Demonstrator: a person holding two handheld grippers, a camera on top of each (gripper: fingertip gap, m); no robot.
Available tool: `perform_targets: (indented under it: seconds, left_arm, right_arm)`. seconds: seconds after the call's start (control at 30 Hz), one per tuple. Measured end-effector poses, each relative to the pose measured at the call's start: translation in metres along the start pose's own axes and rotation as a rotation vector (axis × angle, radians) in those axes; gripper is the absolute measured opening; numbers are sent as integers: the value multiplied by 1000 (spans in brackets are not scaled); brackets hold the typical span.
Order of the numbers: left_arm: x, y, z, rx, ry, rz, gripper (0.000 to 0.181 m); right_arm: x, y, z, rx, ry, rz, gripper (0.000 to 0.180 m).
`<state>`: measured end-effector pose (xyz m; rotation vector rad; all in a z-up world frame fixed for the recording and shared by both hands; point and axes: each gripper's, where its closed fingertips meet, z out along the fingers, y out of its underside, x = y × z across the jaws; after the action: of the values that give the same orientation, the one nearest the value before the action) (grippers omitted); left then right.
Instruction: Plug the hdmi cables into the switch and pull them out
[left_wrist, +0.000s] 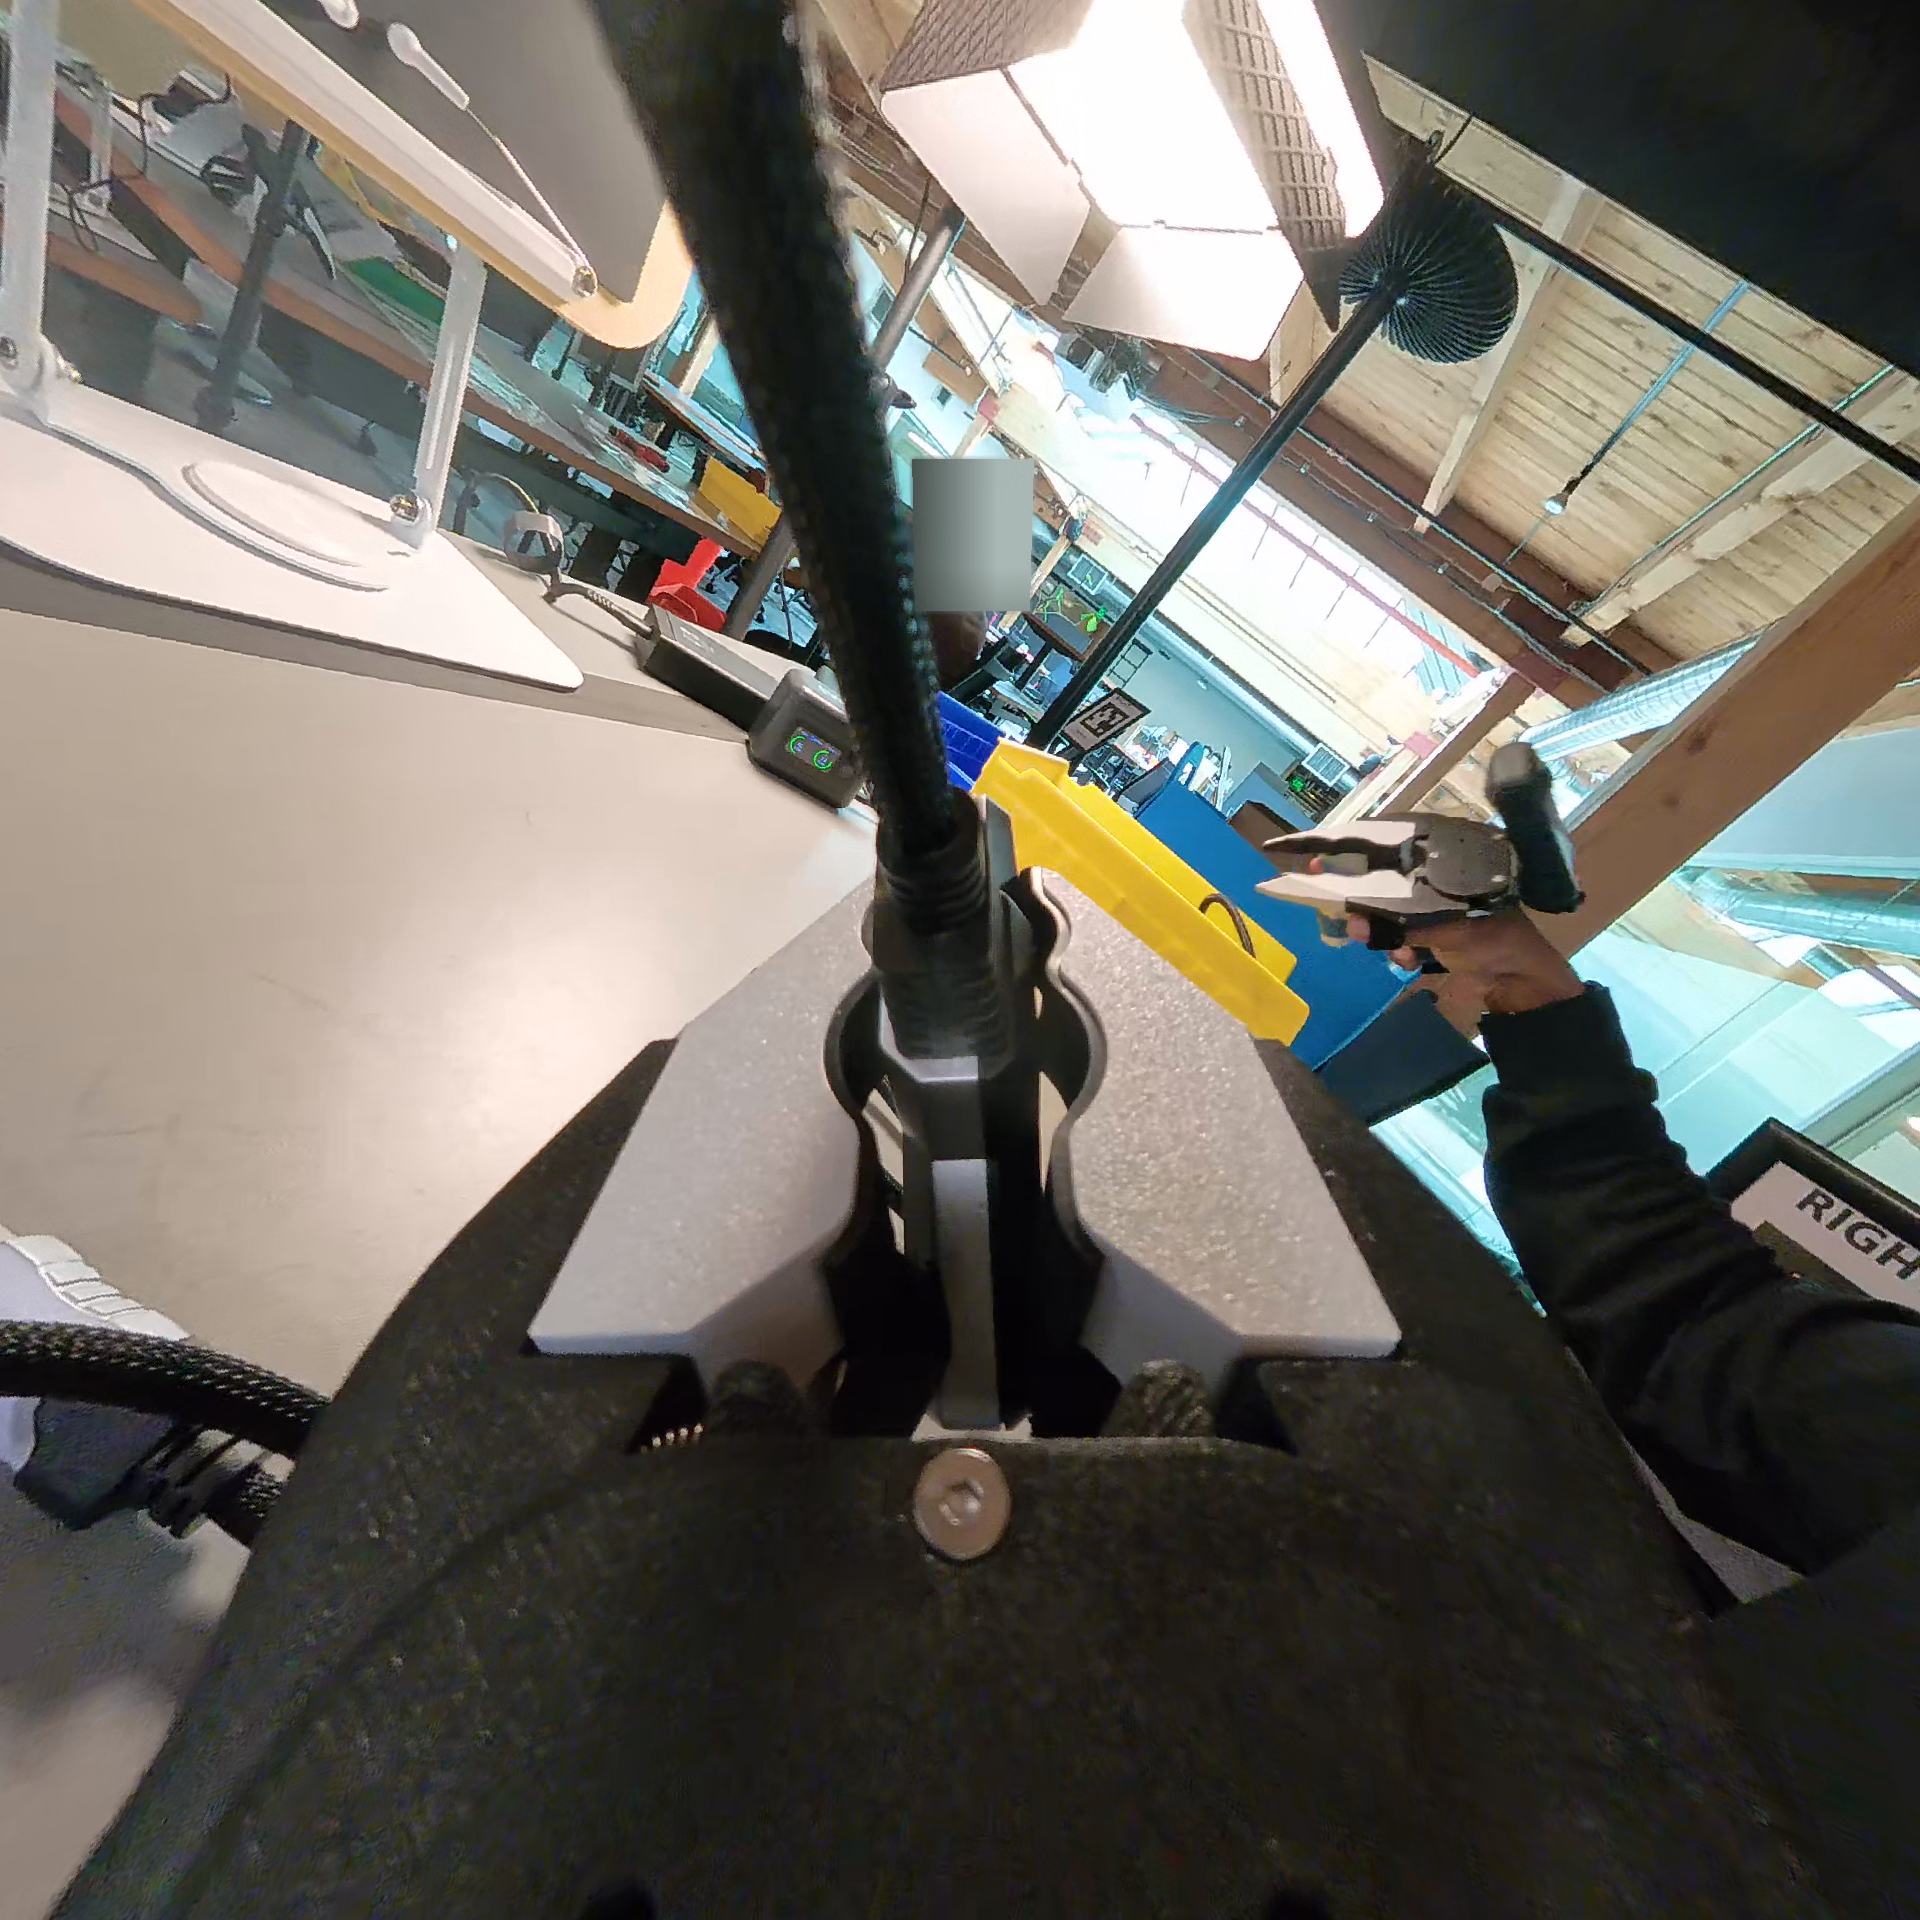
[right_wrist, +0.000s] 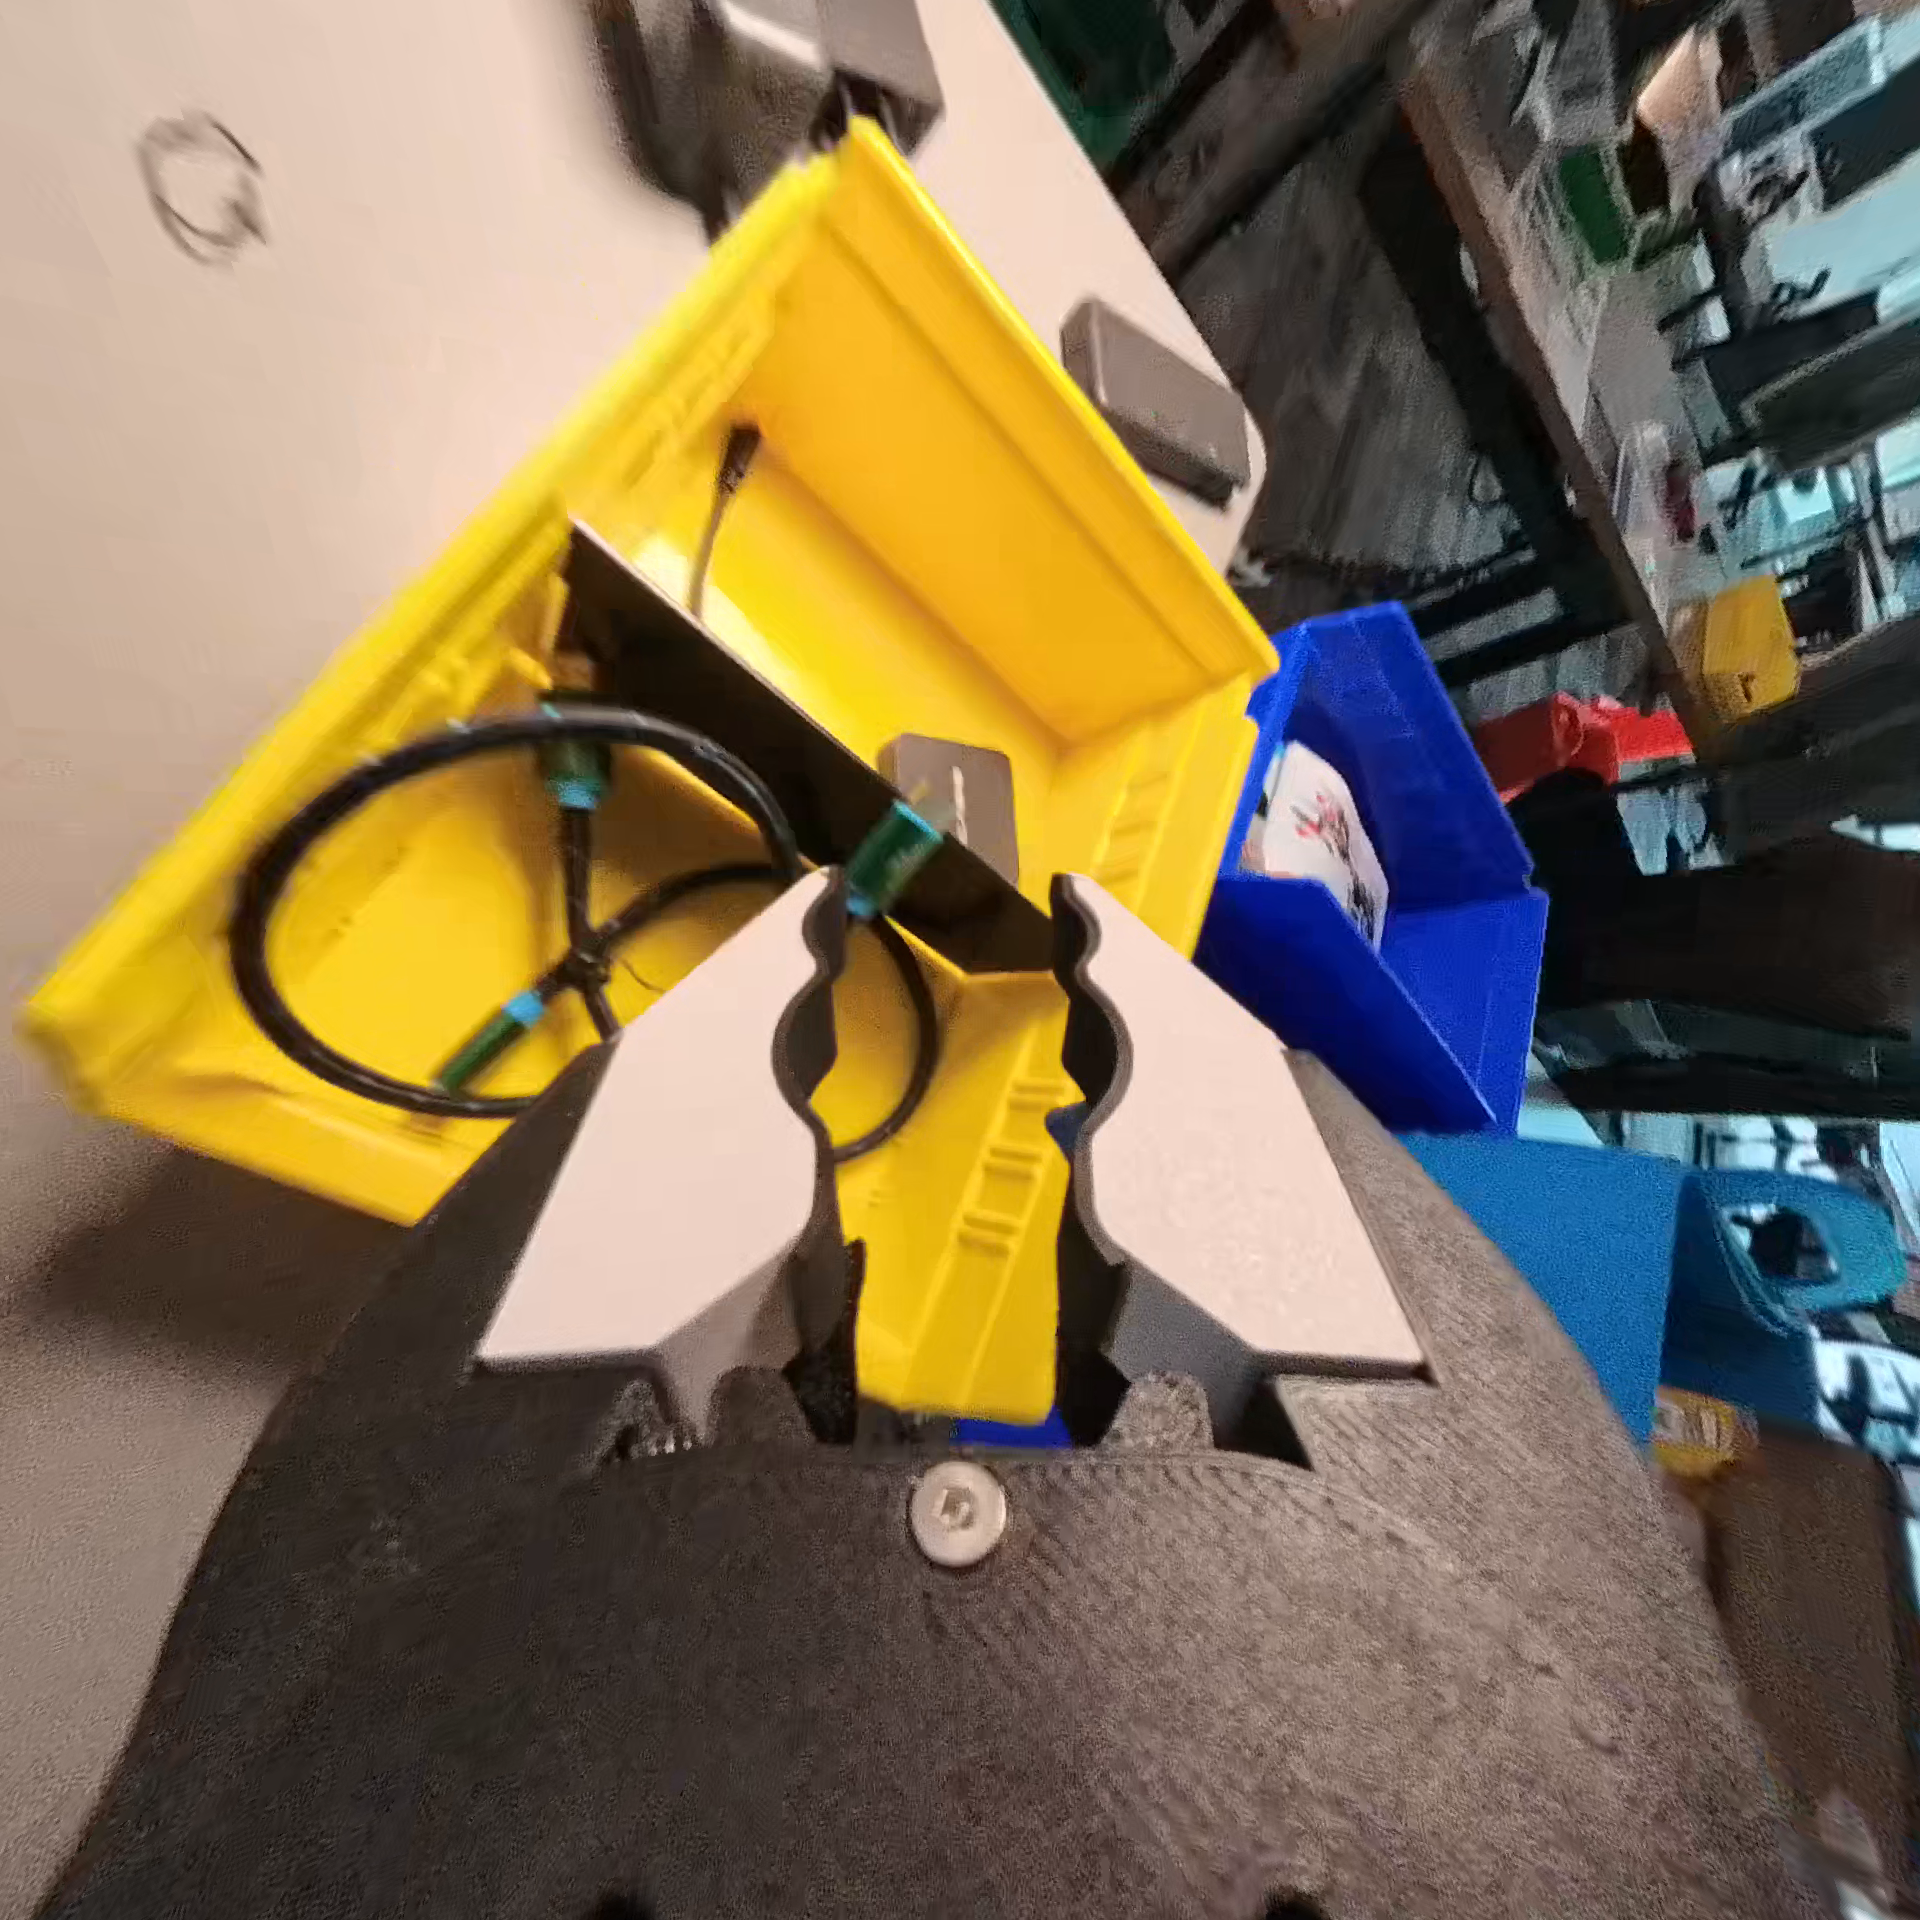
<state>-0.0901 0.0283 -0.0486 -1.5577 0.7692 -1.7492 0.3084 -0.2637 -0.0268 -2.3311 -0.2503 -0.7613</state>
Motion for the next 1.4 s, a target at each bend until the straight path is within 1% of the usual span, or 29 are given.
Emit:
perform_targets:
  seconds: [0.03,0.1,0.17,0.27,0.33,0.37,0.4,0.47,0.53,0.63,0.67,0.7,0.77,0.83,0.93,1.1,1.3,1.4]
  left_arm:
    - [0,0,0,0,0,-4,20]
    - [1,1,1,-1,0,-3,20]
    - [1,2,2,-2,-2,-4,20]
    - [0,2,1,13,-1,-17,20]
    - [-1,1,0,22,2,-32,20]
    - [-2,1,0,24,3,-39,20]
    - [-3,2,-1,26,3,-48,20]
    - [-6,1,-2,35,5,-69,20]
    - [-7,-1,-3,45,11,-87,20]
    - [-5,0,0,45,32,-113,21]
    - [-4,1,1,42,40,-119,20]
    - [-2,4,4,35,48,-121,21]
    - [1,7,7,26,56,-115,20]
    - [5,8,9,17,72,-116,20]
    - [10,13,11,-17,109,-135,21]
    - [20,20,15,-77,155,-172,31]
    - [26,22,13,-101,184,-215,33]
    - [27,26,13,-121,189,-234,30]
  right_arm:
    - [-17,-23,-3,57,-32,-17,41]
    - [-68,-75,-5,182,-116,-73,41]
    - [-136,-129,-5,323,-240,-136,41]
    - [-252,-202,-8,532,-489,-176,41]
    - [-319,-236,-9,622,-618,-211,41]
    - [-346,-248,-6,641,-649,-245,42]
    - [-368,-257,-1,650,-659,-281,43]
    - [-395,-270,10,657,-645,-324,45]
    - [-404,-279,18,676,-606,-333,44]
    - [-403,-289,19,723,-580,-284,41]
    - [-401,-290,18,741,-567,-272,36]
    - [-399,-290,18,759,-551,-276,27]
    - [-398,-286,16,787,-530,-311,18]
    - [-393,-282,15,812,-504,-318,13]
    - [-380,-278,12,848,-471,-310,12]
    - [-359,-276,14,872,-415,-288,12]
    - [-352,-280,10,918,-361,-285,11]
    - [-347,-281,9,932,-334,-270,11]
